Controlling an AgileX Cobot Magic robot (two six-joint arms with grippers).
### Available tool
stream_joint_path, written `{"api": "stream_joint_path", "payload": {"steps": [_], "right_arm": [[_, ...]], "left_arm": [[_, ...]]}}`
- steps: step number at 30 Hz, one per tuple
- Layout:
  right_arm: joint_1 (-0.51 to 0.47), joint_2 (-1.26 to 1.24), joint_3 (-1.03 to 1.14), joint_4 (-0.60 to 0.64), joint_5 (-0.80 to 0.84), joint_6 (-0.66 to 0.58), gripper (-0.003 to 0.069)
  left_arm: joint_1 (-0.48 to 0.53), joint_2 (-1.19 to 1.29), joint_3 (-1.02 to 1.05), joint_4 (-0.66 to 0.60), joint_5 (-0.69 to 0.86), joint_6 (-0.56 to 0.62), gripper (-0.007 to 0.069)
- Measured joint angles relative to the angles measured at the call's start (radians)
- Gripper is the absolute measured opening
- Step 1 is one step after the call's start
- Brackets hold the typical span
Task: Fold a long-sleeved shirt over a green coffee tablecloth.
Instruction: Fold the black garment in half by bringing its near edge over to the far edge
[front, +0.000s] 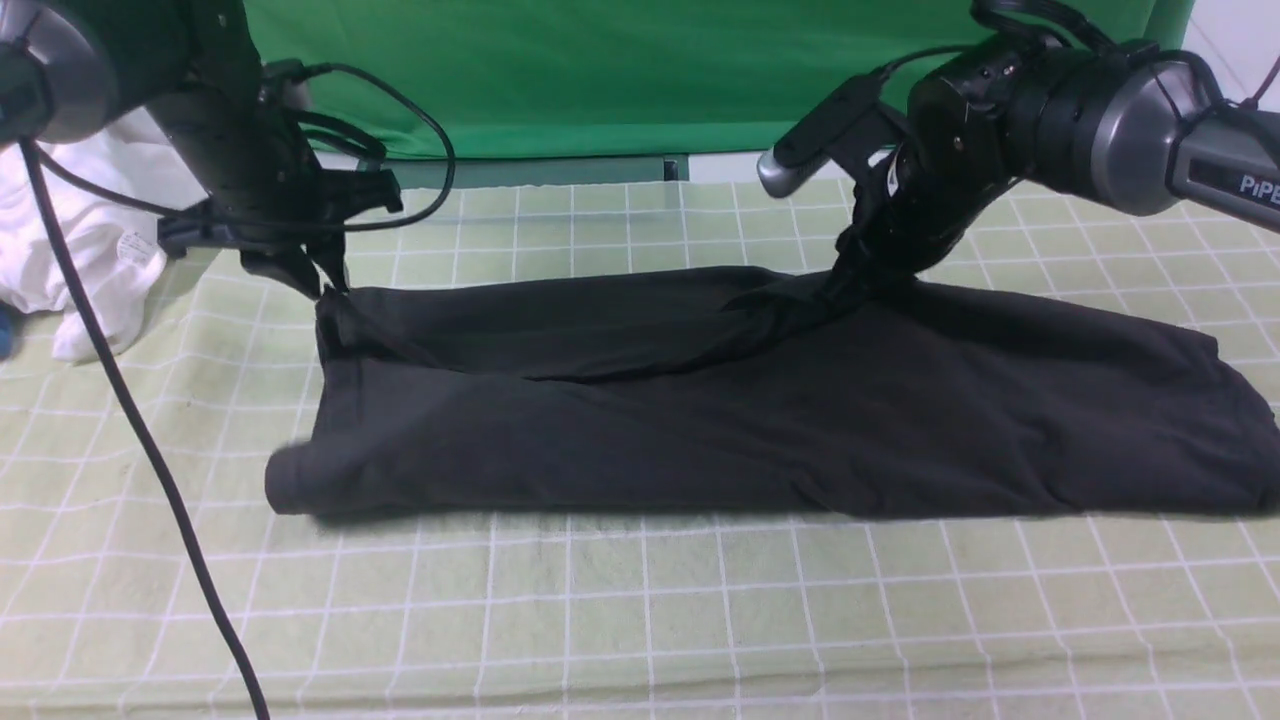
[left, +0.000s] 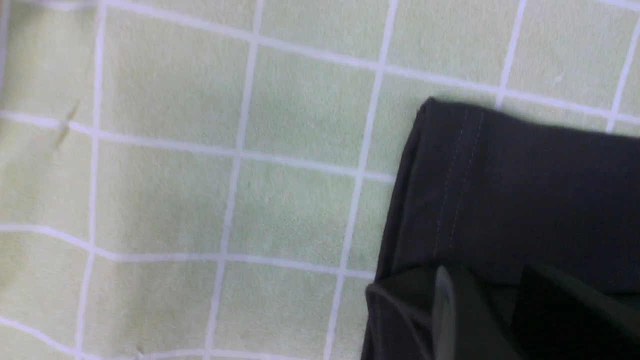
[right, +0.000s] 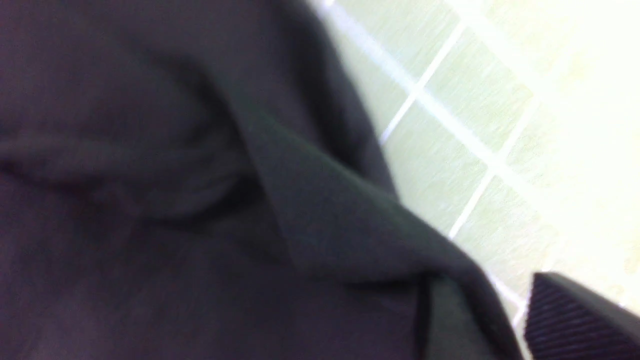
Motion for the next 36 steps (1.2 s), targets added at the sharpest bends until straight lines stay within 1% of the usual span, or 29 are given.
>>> {"api": "stream_joint_path", "payload": {"steps": [2,3,4,5,8,9,10,13,14,16,19,23,28,34,36], "right_arm": [[0.000,0.000,-0.019,-0.011,0.024,0.014,0.0314],[0.000,0.001,-0.057,-0.022,0.089,0.023,0.0346],[0.000,0.001,-0.057,-0.022,0.098,0.023,0.0348],[0.000,0.001,-0.096,-0.026,0.152,0.028,0.0354],[-0.002,0.001,-0.174,-0.031,0.291,0.029,0.0341],[-0.002,0.001,-0.208,-0.031,0.351,0.027,0.0315],[-0.002,0.000,-0.232,-0.031,0.395,0.019,0.0272],[-0.002,-0.011,-0.265,-0.020,0.476,0.005,0.0085],[-0.002,-0.018,-0.266,-0.009,0.490,0.002,0.0047],[-0.003,-0.032,-0.268,0.018,0.503,-0.008,0.0011],[-0.003,-0.055,-0.268,0.066,0.509,-0.023,-0.0005],[-0.003,-0.111,-0.268,0.138,0.517,-0.041,-0.0008],[-0.003,-0.195,-0.271,0.211,0.518,-0.067,-0.0010],[-0.003,-0.292,-0.271,0.246,0.520,-0.076,-0.0010],[-0.003,-0.335,-0.271,0.254,0.521,-0.078,-0.0010]], "left_arm": [[0.000,0.000,-0.024,0.029,0.020,0.000,0.0226],[0.000,0.000,-0.063,0.044,0.062,0.002,0.0252],[0.000,0.000,-0.074,0.044,0.068,0.006,0.0254],[0.000,0.000,-0.105,0.032,0.111,0.026,0.0260],[-0.012,-0.004,-0.144,-0.034,0.167,0.121,0.0229],[-0.028,-0.010,-0.145,-0.063,0.176,0.158,0.0193],[-0.049,-0.013,-0.145,-0.081,0.184,0.178,0.0155],[-0.144,-0.018,-0.129,-0.105,0.186,0.231,0.0048],[-0.175,-0.018,-0.121,-0.109,0.186,0.237,0.0030],[-0.250,-0.006,-0.104,-0.118,0.188,0.252,0.0012],[-0.330,0.028,-0.100,-0.122,0.183,0.259,0.0005],[-0.396,0.092,-0.099,-0.117,0.142,0.260,0.0004],[-0.406,0.159,-0.097,-0.104,0.102,0.259,0.0004],[-0.406,0.198,-0.101,-0.086,0.073,0.252,0.0004],[-0.408,0.199,-0.101,-0.056,0.046,0.213,0.0006]]}}
